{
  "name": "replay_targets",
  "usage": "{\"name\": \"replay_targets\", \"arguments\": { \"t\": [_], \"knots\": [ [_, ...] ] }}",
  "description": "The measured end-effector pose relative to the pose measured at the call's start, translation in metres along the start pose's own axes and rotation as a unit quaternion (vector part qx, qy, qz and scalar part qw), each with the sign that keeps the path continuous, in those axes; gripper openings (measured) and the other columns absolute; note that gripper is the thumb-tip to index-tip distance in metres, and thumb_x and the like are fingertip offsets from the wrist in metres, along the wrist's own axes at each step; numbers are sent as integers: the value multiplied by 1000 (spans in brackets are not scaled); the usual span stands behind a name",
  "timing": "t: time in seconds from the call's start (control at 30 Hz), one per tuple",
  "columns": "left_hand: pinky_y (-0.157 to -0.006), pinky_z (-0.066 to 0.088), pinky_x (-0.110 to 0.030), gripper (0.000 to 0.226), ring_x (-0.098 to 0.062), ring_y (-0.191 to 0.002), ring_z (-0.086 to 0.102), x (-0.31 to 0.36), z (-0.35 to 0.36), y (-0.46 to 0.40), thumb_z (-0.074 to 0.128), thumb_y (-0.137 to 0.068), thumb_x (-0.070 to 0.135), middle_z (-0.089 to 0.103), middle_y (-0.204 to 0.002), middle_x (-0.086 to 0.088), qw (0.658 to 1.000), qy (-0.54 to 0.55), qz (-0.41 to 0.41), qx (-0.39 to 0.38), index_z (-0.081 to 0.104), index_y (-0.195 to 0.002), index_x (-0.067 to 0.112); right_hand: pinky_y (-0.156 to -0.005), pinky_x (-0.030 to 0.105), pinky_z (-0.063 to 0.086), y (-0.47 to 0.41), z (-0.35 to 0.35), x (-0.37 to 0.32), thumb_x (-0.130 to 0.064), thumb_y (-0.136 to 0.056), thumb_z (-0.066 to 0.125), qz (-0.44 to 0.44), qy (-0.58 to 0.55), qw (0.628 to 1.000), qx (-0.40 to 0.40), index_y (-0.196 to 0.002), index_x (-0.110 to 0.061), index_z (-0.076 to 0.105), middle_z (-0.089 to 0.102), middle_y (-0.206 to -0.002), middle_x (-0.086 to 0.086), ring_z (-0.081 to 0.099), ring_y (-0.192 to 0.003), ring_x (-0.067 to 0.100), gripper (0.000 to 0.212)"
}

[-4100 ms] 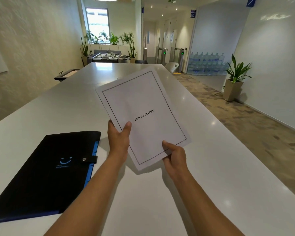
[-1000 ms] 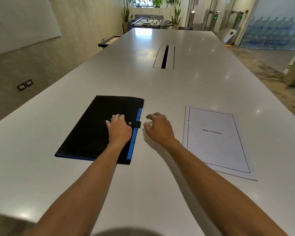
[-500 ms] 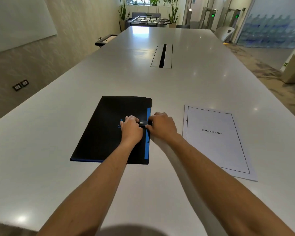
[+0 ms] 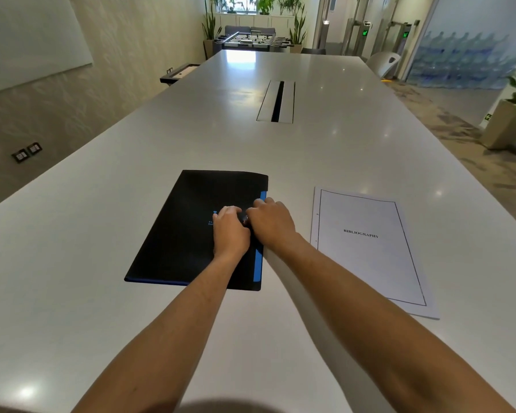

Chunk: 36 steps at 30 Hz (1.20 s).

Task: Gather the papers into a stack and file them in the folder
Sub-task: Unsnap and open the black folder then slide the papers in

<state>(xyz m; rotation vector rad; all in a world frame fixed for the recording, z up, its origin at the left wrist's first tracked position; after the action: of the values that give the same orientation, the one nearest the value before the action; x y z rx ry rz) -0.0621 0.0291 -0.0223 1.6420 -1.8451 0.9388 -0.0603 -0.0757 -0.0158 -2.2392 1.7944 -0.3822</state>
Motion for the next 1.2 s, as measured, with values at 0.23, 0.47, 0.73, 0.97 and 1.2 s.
{"name": "replay_targets", "arguments": {
  "t": [0.23, 0.47, 0.73, 0.97, 1.2],
  "knots": [
    [-110, 32, -48, 20, -24, -121, 48, -2, 5, -1, 53, -94, 8, 58, -123, -10, 999, -46, 26, 0, 62, -112, 7, -76, 36, 49, 3, 8, -6, -23, -96, 53, -23, 42, 999, 12, -97, -9, 63, 67, -92, 11, 64, -84, 24, 17],
    [-117, 20, -49, 36, -27, -144, 24, -2, 7, 0, 49, -95, 7, 43, -147, -15, 999, -43, 8, -21, 53, -130, 3, -61, 28, 41, 2, 7, -4, -22, -95, 53, 47, -18, 998, 46, -90, -9, 58, 64, -82, 9, 51, -63, 16, 16],
    [-118, 17, -49, 52, -26, -140, 31, -3, 11, -1, 59, -91, 37, 45, -144, -13, 996, -76, 28, -32, 52, -130, 5, -61, 20, 36, 7, 2, 8, -15, -95, 56, 235, -202, 947, 85, -101, -6, 56, 50, -85, 3, 52, -69, 13, 11],
    [-118, 11, -52, 50, -27, -141, 28, 6, 13, -7, 54, -94, 36, 45, -144, -12, 986, -147, 56, -58, 48, -135, 7, -58, 17, 48, 18, 3, 16, -18, -100, 47, 420, -409, 797, 143, -97, -13, 47, 56, -88, 3, 58, -69, 9, 6],
    [-113, 18, -61, 45, -29, -132, 38, 21, 4, -17, 56, -92, 41, 50, -136, -8, 963, -172, 91, -189, 50, -130, 19, -50, 13, 48, 24, 0, 24, -17, -98, 54, 497, -501, 692, 150, -105, -10, 48, 60, -95, 4, 64, -81, 15, 11]
  ]
}}
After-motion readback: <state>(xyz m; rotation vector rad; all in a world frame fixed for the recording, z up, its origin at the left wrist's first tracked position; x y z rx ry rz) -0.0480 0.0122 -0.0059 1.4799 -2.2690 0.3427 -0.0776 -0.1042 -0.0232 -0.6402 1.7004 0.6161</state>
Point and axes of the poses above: each hand's wrist, its own y-axis away from the middle knuckle, its own z-axis out of the palm, x = y × z, the point moved 1 cm from there along -y, towards the middle knuckle
